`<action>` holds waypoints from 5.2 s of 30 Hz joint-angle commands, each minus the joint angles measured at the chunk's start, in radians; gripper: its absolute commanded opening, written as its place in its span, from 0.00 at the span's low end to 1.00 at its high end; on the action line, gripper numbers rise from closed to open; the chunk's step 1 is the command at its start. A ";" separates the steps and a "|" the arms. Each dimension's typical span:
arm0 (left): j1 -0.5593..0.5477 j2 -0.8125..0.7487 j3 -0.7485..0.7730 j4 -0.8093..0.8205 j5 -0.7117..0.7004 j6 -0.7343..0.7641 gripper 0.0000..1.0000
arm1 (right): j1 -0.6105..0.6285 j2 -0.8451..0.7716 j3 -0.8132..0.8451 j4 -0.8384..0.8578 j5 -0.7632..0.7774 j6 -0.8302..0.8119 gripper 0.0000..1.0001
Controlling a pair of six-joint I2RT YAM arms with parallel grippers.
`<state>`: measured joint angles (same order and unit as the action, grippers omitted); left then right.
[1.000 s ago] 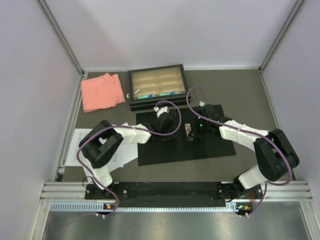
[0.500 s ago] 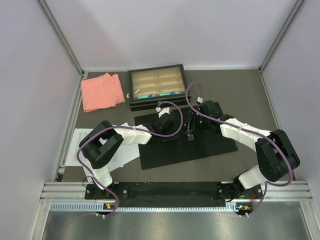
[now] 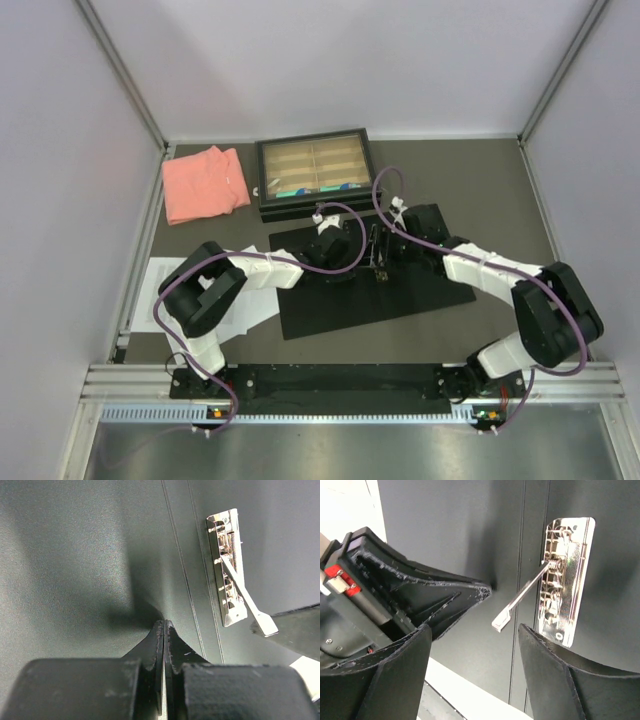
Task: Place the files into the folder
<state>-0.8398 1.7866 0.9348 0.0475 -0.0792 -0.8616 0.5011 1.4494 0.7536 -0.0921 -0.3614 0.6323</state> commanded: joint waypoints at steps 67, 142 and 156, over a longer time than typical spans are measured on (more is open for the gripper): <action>0.692 -0.874 -0.115 -0.855 -0.188 -0.126 0.85 | 0.425 0.751 1.159 -0.184 0.095 -0.307 0.77; 0.881 -0.868 -0.544 -0.633 0.025 -0.195 0.63 | 0.438 0.970 0.966 0.477 -0.277 0.492 0.74; 0.883 -0.846 -0.559 -0.617 0.035 -0.168 0.63 | 0.438 0.971 0.944 0.503 -0.261 0.515 0.68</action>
<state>0.0444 0.9241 0.4206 -0.6098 -0.0711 -1.0370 0.9329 2.4245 1.6012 0.4252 -0.6449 1.1931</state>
